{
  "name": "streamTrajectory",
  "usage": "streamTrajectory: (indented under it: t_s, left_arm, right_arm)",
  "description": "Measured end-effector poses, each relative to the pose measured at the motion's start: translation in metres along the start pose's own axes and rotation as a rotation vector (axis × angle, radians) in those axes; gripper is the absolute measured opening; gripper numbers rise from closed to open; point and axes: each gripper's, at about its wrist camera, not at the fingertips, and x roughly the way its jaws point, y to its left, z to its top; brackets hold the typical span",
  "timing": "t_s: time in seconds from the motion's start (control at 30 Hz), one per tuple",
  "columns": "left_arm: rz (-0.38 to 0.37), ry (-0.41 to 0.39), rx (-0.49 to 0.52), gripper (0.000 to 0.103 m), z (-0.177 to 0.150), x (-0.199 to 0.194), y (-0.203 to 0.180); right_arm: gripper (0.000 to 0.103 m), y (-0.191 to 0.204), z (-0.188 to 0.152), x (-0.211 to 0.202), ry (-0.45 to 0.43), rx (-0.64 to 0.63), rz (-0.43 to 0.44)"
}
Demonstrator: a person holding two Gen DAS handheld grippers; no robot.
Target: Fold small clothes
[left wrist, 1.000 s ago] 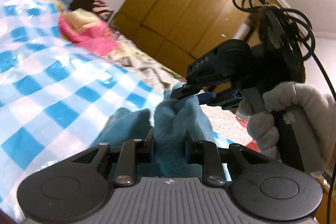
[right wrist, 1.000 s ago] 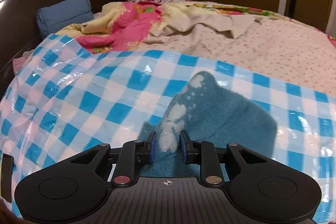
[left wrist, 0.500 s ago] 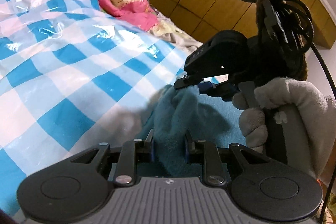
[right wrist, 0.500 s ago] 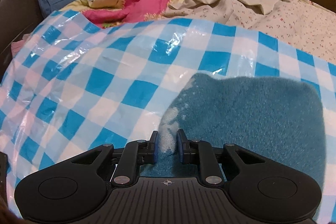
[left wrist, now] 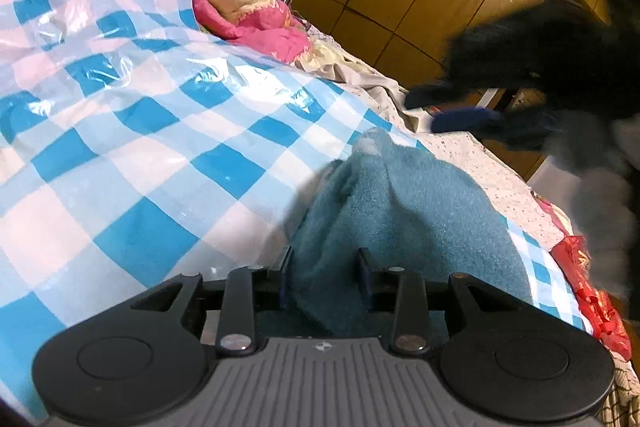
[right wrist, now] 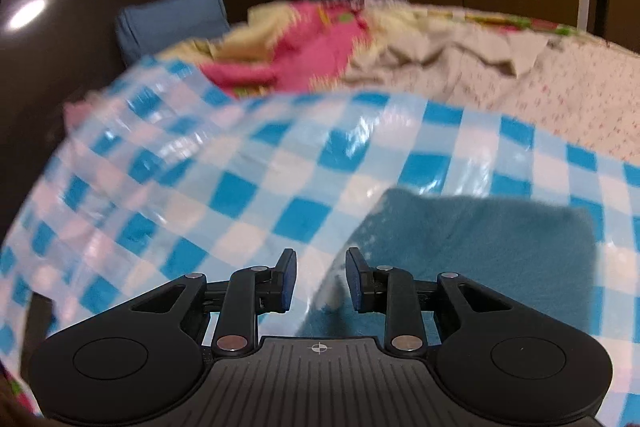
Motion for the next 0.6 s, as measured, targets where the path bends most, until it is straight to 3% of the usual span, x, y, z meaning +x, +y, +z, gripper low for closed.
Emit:
streamTrajectory:
  t_s: [0.1,0.27,0.37,0.5,0.6]
  left_arm:
    - [0.02,-0.025,0.023,0.045,0.002,-0.013,-0.002]
    - [0.047,-0.1,0.129,0.044,0.016,-0.032,-0.021]
    - [0.031,-0.123,0.217,0.044,0.029,-0.028,-0.043]
    - [-0.005,-0.104,0.366,0.044,0.04,-0.002,-0.073]
    - [0.01,-0.038,0.448,0.044,0.038,0.027,-0.084]
  right_arm:
    - [0.029,-0.018,-0.014,-0.035,-0.02,-0.008,-0.004]
    - [0.029,-0.04,-0.062,-0.077,-0.046,-0.051,-0.084]
    - [0.029,-0.057,-0.092,-0.101,-0.085,0.005,-0.094]
    - [0.029,-0.071,-0.121,-0.107,-0.071,0.076,-0.081]
    - [0.03,-0.069,-0.138,-0.104,-0.05,0.062,-0.063]
